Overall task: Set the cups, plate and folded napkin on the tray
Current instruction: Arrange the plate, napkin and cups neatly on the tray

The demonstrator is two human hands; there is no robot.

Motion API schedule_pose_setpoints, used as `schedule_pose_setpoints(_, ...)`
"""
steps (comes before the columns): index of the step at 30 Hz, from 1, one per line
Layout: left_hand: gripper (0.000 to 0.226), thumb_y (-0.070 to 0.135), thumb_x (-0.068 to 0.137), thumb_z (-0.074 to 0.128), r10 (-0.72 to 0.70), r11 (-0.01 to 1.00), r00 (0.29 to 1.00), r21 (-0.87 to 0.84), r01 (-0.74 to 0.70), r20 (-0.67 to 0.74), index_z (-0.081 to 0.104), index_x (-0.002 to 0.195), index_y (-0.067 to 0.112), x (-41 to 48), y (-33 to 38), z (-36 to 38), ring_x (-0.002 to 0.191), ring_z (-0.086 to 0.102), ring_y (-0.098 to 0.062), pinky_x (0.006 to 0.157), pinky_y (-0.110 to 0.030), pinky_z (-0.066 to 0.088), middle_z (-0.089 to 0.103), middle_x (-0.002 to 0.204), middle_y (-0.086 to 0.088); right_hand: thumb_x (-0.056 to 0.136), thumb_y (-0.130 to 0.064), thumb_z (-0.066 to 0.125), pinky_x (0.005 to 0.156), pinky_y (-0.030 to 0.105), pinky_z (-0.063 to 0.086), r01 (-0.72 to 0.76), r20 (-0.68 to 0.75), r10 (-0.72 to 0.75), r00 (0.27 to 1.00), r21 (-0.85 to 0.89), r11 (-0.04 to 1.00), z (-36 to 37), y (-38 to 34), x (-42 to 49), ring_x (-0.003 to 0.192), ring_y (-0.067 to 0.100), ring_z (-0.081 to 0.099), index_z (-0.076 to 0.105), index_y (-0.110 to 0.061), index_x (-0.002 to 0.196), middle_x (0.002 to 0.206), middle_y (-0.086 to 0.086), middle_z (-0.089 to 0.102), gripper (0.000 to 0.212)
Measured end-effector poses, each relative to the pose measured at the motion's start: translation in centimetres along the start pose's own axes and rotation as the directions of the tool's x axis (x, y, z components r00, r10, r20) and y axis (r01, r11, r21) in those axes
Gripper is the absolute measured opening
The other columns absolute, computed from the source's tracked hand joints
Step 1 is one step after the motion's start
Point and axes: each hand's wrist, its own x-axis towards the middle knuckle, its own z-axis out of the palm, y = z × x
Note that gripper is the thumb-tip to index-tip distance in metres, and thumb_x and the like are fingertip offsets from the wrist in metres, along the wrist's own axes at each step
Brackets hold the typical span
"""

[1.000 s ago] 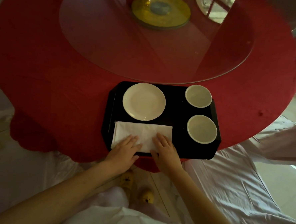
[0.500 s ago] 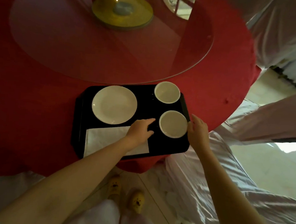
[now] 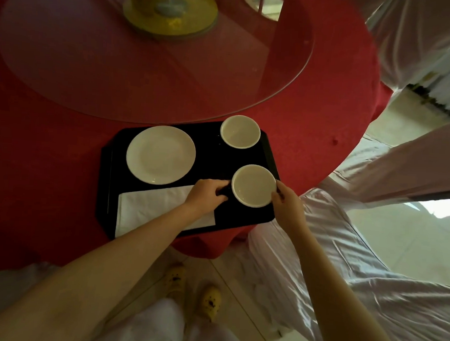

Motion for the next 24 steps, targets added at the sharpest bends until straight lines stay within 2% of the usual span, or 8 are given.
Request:
schedule_pose_setpoints(2,0.046,0.006,0.083,0.062,-0.006,1.0,1.0,0.0,0.006,0.006,0.054,0.128,0.012,-0.1,0.1,0.1,0.117,0.057,-0.023,0.097,-0.03,0.045,0.063,0.125,-0.011,0.09,-0.002,0.043,0.069,0.028,0.032,-0.002,0.005,0.002,1.0,0.001,1.0,-0.1,0.4,-0.1,0.08,0.02,0.046,0.06,0.002,0.104,0.086,0.008,0.054,0.022)
schedule_pose_setpoints(4,0.046,0.006,0.083,0.062,-0.008,1.0,1.0,0.004,0.008,0.008,0.054,0.128,0.013,-0.3,0.1,0.3,0.117,0.058,-0.023,0.096,-0.029,0.044,0.064,0.124,-0.01,0.09,-0.003,0.044,0.067,0.025,0.031,-0.009,0.005,0.009,1.0,0.011,1.0,-0.2,0.7,-0.2,0.081,0.016,0.044,0.061,-0.002,0.102,0.086,0.006,0.051,0.021)
schedule_pose_setpoints(11,0.047,0.009,0.083,0.064,-0.028,0.999,1.0,-0.026,0.028,0.007,0.055,0.128,0.016,-0.6,0.1,0.5,0.115,0.058,-0.02,0.087,-0.019,0.04,0.064,0.124,-0.008,0.084,0.003,0.045,0.055,0.03,0.029,-0.026,0.009,0.025,1.0,0.104,0.994,-0.5,0.9,-0.7,0.061,0.021,0.041,0.057,0.009,0.08,0.067,0.017,0.051,0.014)
schedule_pose_setpoints(15,0.054,0.024,0.082,0.069,-0.054,0.993,0.997,-0.104,0.059,0.057,0.05,0.131,0.014,-0.8,0.0,0.3,0.119,0.056,-0.018,0.092,-0.02,0.04,0.059,0.13,-0.006,0.084,0.0,0.047,0.057,0.031,0.035,-0.033,-0.024,0.037,0.999,0.147,0.989,-0.6,0.9,-0.8,0.063,0.022,0.048,0.061,0.007,0.086,0.073,0.023,0.061,0.015)
schedule_pose_setpoints(18,0.051,0.033,0.085,0.064,-0.126,0.973,0.992,-0.194,0.122,-0.01,0.051,0.131,0.014,-0.4,-0.4,-1.3,0.113,0.058,-0.016,0.094,-0.026,0.046,0.06,0.127,-0.006,0.088,-0.007,0.046,0.06,0.033,0.037,-0.046,-0.064,0.056,0.996,0.147,0.988,-1.1,0.8,0.4,0.065,0.021,0.049,0.059,0.003,0.084,0.074,0.019,0.059,0.017)
schedule_pose_setpoints(19,0.047,0.032,0.087,0.06,-0.157,0.965,0.985,-0.223,0.139,-0.065,0.052,0.13,0.013,0.0,-0.6,-2.0,0.111,0.059,-0.018,0.095,-0.031,0.048,0.061,0.126,-0.009,0.089,-0.009,0.045,0.065,0.034,0.04,-0.053,-0.08,0.064,0.995,0.139,0.989,-1.4,0.6,1.2,0.071,0.021,0.052,0.06,0.002,0.089,0.08,0.018,0.061,0.019)
schedule_pose_setpoints(22,0.042,0.019,0.09,0.056,-0.2,0.964,0.957,-0.215,0.155,-0.209,0.05,0.131,0.01,1.9,-1.1,-4.1,0.111,0.06,-0.024,0.098,-0.038,0.049,0.06,0.128,-0.014,0.094,-0.016,0.044,0.09,0.032,0.041,-0.068,-0.095,0.077,0.993,0.094,0.993,-2.1,-0.7,4.0,0.111,0.025,0.056,0.055,-0.004,0.124,0.123,0.013,0.061,0.034)
schedule_pose_setpoints(24,0.048,0.012,0.089,0.058,-0.194,0.974,0.952,-0.159,0.158,-0.238,0.046,0.135,0.011,3.6,-1.2,-5.2,0.113,0.059,-0.024,0.096,-0.031,0.047,0.057,0.132,-0.013,0.095,-0.02,0.044,0.089,0.029,0.039,-0.03,-0.058,0.035,0.998,0.092,0.995,-2.2,-2.0,5.9,0.112,0.023,0.056,0.055,-0.007,0.124,0.125,0.01,0.06,0.034)
